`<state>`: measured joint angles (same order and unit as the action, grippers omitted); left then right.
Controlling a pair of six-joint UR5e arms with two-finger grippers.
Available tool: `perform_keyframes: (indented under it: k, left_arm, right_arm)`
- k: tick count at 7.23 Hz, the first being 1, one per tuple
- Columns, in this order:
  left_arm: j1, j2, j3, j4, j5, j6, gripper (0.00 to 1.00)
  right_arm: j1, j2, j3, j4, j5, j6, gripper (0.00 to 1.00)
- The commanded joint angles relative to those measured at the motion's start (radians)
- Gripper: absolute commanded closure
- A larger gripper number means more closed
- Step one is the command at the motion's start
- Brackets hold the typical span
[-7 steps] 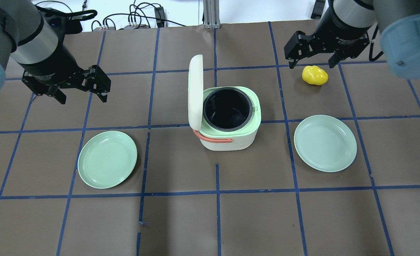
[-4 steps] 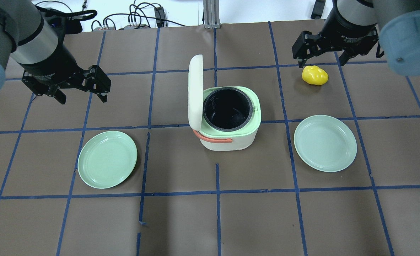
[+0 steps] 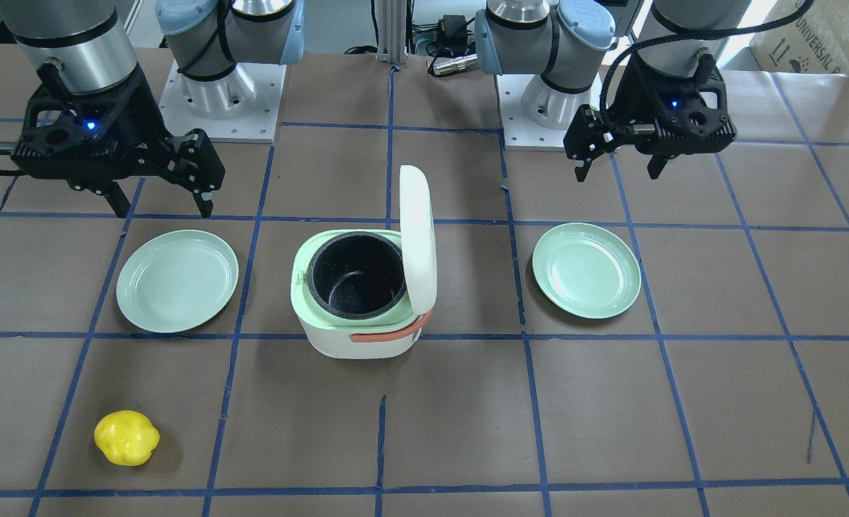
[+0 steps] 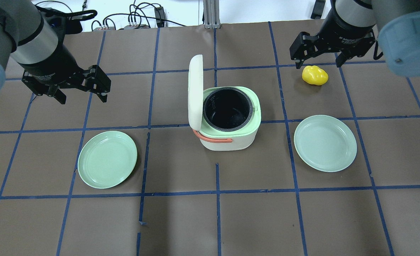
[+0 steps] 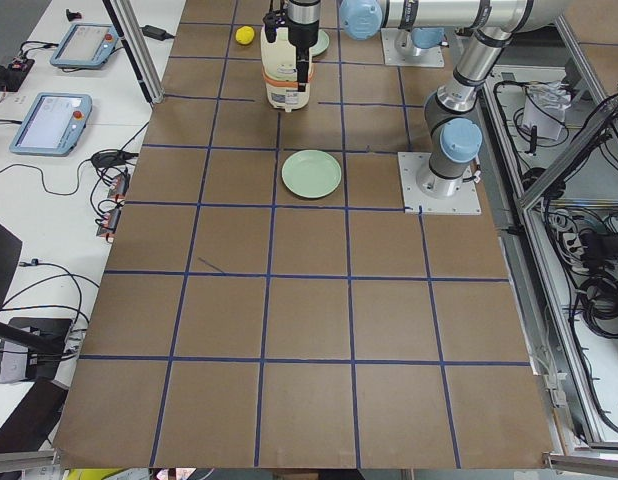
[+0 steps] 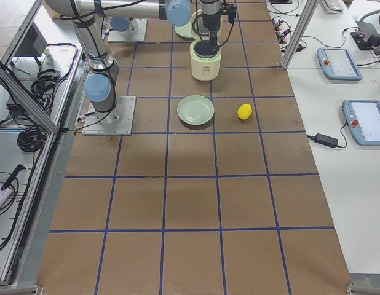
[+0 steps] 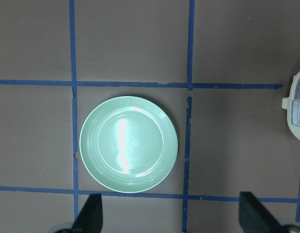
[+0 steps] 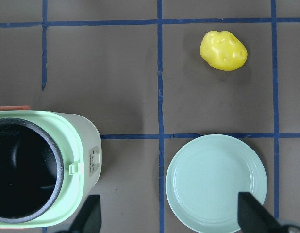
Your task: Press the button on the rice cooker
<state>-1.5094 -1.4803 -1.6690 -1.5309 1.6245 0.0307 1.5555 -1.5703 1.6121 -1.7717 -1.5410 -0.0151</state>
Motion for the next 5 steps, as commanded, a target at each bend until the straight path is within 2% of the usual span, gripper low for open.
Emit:
perform_keyframes:
  k: [1,5]
  left_arm:
    - [0.0,0.0,0.0,-0.001,0.0,0.0,0.0]
    - [0.0,0.0,-0.002,0.0,0.0,0.0,0.0]
  right_arm:
    - [0.0,-0.001,0.002,0.0,-0.004,-0.002,0.0]
    - [0.0,0.007,0.0,0.0,-0.008,-0.002,0.0]
